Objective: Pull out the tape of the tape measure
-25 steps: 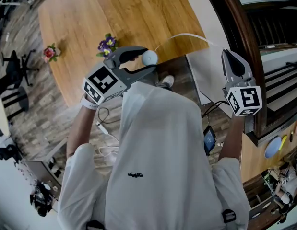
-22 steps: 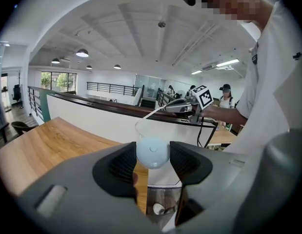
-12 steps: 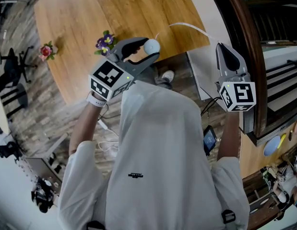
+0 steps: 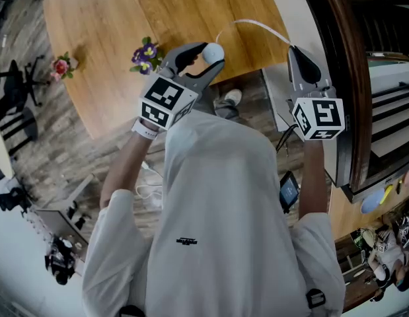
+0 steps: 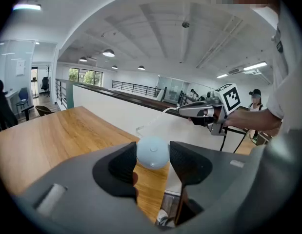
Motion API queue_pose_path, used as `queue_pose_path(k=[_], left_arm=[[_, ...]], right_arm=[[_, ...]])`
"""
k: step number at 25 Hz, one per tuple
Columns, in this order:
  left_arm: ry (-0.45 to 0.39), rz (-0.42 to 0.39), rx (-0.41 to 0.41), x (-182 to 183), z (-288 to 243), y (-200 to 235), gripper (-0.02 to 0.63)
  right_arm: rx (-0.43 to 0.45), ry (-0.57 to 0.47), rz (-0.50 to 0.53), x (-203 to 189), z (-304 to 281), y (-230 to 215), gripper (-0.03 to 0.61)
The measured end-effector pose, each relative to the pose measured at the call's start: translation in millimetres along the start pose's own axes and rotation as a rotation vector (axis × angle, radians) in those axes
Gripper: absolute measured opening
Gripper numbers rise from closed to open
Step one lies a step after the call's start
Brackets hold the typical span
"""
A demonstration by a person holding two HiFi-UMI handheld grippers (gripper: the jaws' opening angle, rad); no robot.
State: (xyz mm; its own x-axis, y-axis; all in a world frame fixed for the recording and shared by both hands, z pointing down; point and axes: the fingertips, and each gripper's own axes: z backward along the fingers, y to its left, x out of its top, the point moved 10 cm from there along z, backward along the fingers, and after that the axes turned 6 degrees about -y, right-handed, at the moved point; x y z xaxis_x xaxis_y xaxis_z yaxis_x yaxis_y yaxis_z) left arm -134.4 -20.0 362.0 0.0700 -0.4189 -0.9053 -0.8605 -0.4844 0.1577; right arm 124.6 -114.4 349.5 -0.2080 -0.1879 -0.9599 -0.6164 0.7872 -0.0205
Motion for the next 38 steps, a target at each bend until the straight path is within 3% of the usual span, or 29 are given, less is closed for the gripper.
queue_pose_path(k=[8, 20, 30, 38], left_arm=[[-0.045, 0.151, 0.083, -24, -10, 27, 0.236], [0.028, 0.165, 0.189, -64, -39, 50, 0.236], [0.124, 0.245, 0.242, -121, -71, 51, 0.236], [0.202, 0.259, 0.279, -152, -85, 64, 0.236]], right_arm=[[0.013, 0.022, -0.009, -15, -38, 1, 0.009], [0.032, 0.058, -0.042, -51, -82, 4, 0.011], [0.047, 0.186, -0.013, -95, -110, 8, 0.011], [0.072, 0.293, 0.012, -135, -135, 16, 0.011]])
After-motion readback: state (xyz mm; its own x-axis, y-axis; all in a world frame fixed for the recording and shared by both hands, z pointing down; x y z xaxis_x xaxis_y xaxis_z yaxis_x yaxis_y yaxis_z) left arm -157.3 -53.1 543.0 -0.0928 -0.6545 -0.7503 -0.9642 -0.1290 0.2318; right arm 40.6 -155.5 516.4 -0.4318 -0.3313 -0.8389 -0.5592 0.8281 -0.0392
